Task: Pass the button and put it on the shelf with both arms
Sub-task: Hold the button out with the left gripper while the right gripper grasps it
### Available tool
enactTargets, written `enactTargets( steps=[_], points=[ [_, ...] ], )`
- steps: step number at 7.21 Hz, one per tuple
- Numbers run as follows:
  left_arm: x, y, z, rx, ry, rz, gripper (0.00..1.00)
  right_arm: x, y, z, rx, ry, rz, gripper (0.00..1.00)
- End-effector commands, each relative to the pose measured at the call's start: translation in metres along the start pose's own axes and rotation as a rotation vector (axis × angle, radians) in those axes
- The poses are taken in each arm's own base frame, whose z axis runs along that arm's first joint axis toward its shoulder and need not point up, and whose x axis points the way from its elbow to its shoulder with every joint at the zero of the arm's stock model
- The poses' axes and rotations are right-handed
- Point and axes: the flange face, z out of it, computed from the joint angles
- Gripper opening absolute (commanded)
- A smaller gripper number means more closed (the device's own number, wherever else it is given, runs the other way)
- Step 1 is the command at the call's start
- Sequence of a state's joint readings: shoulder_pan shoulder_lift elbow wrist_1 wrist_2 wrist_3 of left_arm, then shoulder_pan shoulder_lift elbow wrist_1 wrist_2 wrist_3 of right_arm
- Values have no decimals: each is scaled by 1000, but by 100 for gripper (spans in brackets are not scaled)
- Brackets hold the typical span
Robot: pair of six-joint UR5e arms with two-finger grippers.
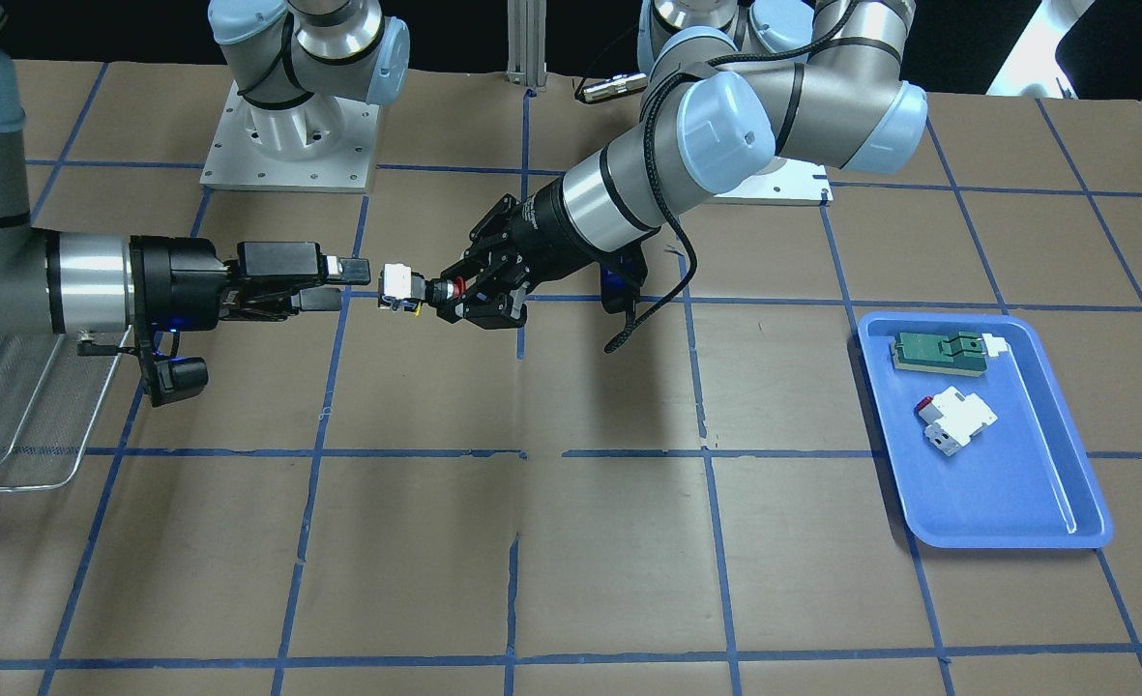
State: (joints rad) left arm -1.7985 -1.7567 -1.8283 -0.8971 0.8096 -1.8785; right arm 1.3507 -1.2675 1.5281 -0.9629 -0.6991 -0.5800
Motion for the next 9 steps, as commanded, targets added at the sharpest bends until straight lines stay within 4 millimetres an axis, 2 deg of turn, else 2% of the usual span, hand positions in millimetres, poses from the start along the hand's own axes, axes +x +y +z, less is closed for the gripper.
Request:
enactTargets(
  steps=[1, 2, 3, 5, 6, 7, 8, 9],
  points=[
    [0, 1, 0, -1, 2, -2, 0, -5, 0, 17, -30, 8, -1, 99],
    [0, 1, 0, -1, 2, -2, 0, -6, 1, 30, -48, 9, -4, 96],
    [0, 1, 0, -1, 2, 0, 0, -5, 1, 32, -50, 9, -2, 92],
    [0, 1, -1, -1, 4, 1, 0, -4, -2, 31, -47, 11, -9, 49],
    [-1, 2, -1, -1, 5, 2, 0, -5, -2, 31, -47, 13, -10, 31],
    [-1, 2, -1, -1, 5, 2, 0, -6, -1, 30, -44, 15, -12, 16],
    [-1, 2, -2, -2, 6, 3, 0, -5, -3, 30, -48, 13, -7, 10],
    [-2, 1, -2, 9, 7, 1, 44, -7, -2, 29, -45, 16, -9, 8]
  ],
)
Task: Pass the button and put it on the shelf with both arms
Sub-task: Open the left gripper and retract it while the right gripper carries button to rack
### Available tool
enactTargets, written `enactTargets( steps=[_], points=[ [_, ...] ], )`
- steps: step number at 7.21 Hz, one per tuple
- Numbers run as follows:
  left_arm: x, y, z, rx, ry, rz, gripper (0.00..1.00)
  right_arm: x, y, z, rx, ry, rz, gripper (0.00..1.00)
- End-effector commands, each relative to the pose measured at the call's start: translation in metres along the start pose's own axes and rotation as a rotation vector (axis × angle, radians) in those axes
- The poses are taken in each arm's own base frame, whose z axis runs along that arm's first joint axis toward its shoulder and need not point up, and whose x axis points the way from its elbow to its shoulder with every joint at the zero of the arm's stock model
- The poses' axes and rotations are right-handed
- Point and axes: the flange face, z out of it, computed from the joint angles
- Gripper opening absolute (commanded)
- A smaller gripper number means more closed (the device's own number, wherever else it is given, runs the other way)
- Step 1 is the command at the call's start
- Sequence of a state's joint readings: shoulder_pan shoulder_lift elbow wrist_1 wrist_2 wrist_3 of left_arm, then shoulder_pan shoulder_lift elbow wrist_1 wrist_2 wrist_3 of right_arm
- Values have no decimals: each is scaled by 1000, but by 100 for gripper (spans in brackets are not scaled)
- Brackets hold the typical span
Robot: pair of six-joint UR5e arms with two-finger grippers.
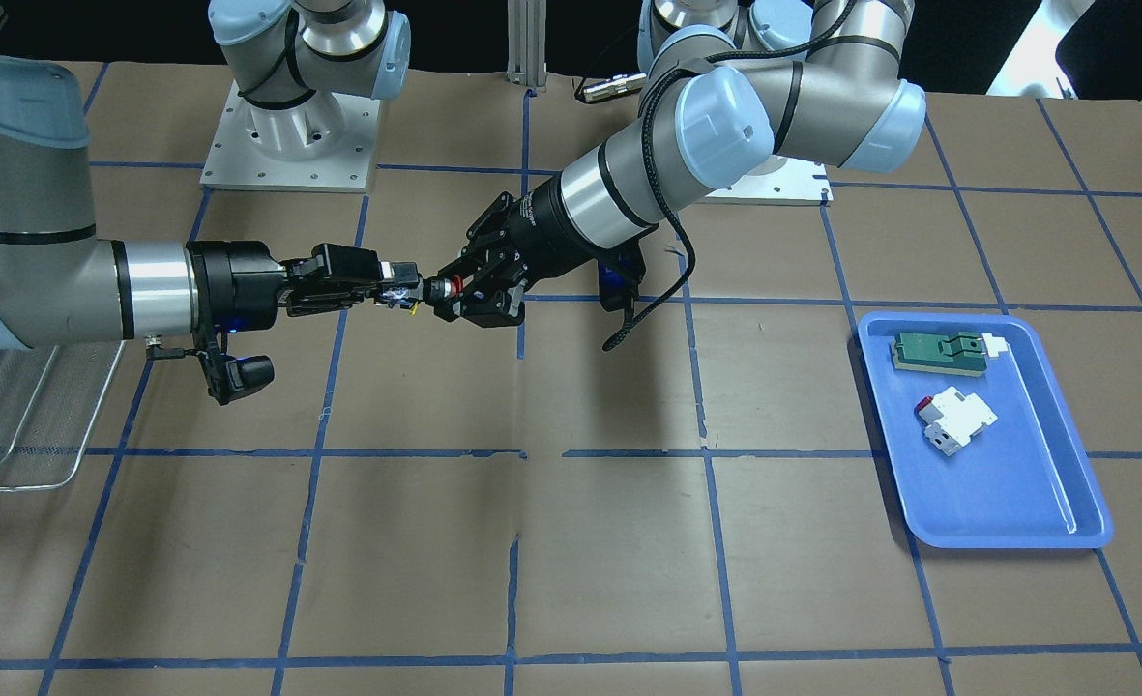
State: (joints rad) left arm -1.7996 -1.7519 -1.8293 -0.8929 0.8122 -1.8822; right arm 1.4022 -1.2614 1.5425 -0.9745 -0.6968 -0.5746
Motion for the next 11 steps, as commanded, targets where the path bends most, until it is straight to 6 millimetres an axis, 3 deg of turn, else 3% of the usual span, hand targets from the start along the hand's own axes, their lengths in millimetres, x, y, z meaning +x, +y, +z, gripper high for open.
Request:
enactTargets(
  steps=[1, 2, 4, 5, 7, 8, 10, 11],
  points=[
    [0, -1, 0, 10, 2, -3, 81, -2, 0, -3, 6, 4, -2, 8],
    [0, 0, -2, 13, 6, 0, 99, -3, 1, -6, 12, 2, 12, 8],
    [9, -1, -21, 66, 64, 20, 100, -3, 1, -11, 21, 12, 7, 8],
    [25, -22, -41, 112, 111, 40, 99, -10, 1, -33, 41, 94, -34, 8],
    [58, -91, -98, 259, 149, 313, 99, -18, 6, -105, 98, 505, -75, 9],
    [62, -114, -123, 356, 102, 459, 99, -11, 16, -142, 145, 685, -87, 10],
    [64, -121, -171, 689, -188, 913, 100, 26, 39, -222, 179, 979, -28, 4],
    [57, -107, -190, 707, -330, 1017, 100, 44, 54, -260, 218, 1054, 0, 3]
  ],
)
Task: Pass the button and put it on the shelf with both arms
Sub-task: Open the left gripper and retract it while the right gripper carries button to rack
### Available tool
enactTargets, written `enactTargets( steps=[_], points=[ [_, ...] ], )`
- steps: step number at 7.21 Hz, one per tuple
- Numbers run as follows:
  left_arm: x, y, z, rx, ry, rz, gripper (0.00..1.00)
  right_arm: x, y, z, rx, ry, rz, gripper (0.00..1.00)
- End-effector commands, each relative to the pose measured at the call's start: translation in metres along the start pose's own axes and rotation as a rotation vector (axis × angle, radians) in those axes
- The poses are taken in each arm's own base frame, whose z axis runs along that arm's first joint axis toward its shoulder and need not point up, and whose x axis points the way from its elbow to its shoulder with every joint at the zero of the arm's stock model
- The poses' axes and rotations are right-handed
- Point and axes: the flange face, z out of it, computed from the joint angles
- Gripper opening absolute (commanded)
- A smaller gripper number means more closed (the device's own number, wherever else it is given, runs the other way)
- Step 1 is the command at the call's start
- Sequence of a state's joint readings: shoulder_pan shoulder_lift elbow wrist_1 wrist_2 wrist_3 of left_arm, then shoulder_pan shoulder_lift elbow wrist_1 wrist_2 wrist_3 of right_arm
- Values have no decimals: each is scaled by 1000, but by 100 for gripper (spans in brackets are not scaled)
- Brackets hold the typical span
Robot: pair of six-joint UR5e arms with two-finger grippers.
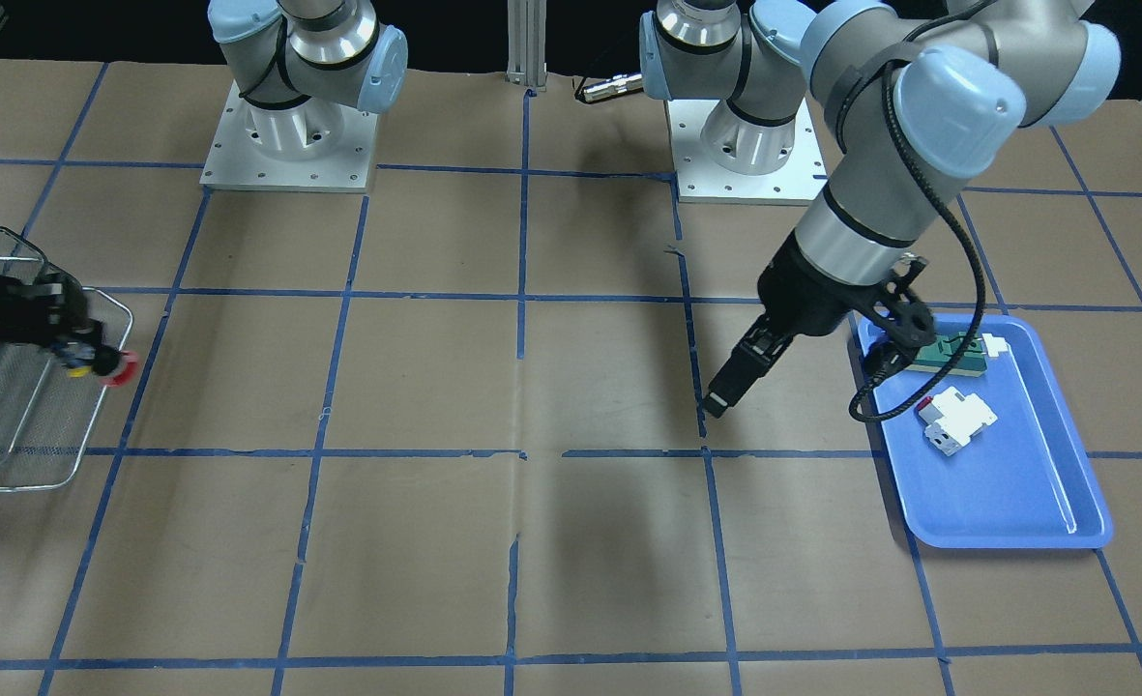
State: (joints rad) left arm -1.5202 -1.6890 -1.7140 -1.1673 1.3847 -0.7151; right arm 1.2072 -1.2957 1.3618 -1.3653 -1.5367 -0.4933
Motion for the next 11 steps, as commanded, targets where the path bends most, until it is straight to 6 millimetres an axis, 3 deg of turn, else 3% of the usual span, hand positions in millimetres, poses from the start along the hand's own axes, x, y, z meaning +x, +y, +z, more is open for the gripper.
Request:
enactTargets(
  steps=[1, 2, 3, 4, 5, 7, 8, 9, 10, 11],
  points=[
    [-11, 0, -57, 30, -210, 375, 100, 85, 36, -23, 27, 143, 105, 3],
    [-21, 22, -76, -15, -215, 463, 100, 118, 61, -29, -2, 193, 170, 4],
    [-32, 37, -85, -50, -243, 467, 100, 142, 75, -28, -7, 188, 212, 4],
    [-35, 41, -97, -32, -238, 466, 100, 158, 85, -27, -8, 179, 242, 4],
    [-38, 37, -95, -43, -232, 457, 100, 174, 92, -17, -15, 169, 268, 6],
    [-45, 45, -97, -61, -247, 483, 100, 180, 88, 5, -12, 173, 267, 15],
    [-50, 51, -92, -85, -251, 607, 100, 183, 87, 10, -3, 181, 269, 20],
    [-58, 61, -96, -104, -250, 622, 100, 188, 90, 10, 1, 182, 277, 33],
    [-62, 60, -90, -114, -258, 619, 100, 188, 89, 13, 2, 171, 277, 69],
    [-61, 55, -101, -101, -246, 667, 100, 188, 89, 13, 5, 167, 279, 82]
  ],
)
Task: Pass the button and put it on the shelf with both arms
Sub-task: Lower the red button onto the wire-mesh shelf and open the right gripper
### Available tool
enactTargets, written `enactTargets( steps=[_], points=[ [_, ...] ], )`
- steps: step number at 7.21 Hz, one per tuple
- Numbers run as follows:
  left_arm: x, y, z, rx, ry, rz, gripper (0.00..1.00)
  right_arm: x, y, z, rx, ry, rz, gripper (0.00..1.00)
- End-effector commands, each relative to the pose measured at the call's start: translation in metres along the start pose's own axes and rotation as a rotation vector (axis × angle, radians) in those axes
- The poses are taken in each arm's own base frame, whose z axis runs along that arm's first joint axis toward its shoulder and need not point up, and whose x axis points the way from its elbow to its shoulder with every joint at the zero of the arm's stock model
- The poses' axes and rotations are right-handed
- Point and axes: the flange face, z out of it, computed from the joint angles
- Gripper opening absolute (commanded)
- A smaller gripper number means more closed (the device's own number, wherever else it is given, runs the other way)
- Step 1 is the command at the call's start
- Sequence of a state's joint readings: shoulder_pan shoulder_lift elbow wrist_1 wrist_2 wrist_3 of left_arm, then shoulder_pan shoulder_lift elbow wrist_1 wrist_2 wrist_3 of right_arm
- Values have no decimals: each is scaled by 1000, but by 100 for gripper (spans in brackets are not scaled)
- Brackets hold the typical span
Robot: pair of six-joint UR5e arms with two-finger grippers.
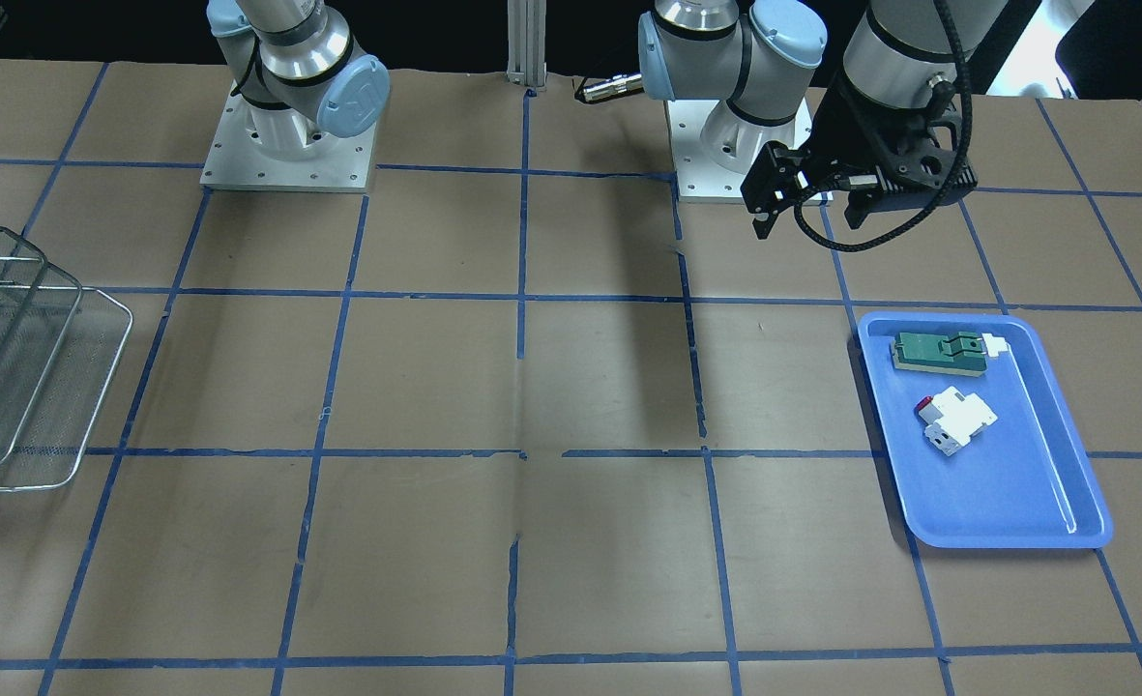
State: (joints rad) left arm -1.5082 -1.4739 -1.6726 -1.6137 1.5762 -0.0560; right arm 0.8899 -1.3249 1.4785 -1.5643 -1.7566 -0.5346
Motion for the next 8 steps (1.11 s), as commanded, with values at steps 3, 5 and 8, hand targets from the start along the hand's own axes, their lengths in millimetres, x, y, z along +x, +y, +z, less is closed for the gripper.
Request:
enactTargets(
  steps=[3, 5, 8],
  points=[
    [-4, 5, -5, -21, 4, 39, 100, -1, 4, -7, 13, -4, 7, 100],
    [-3, 7, -8, -15, 5, 42, 100, -16, 15, -38, 58, 22, 4, 100],
    [-3, 12, -13, -1, 4, 40, 100, -181, 57, -106, 122, 1, -217, 100]
  ],
)
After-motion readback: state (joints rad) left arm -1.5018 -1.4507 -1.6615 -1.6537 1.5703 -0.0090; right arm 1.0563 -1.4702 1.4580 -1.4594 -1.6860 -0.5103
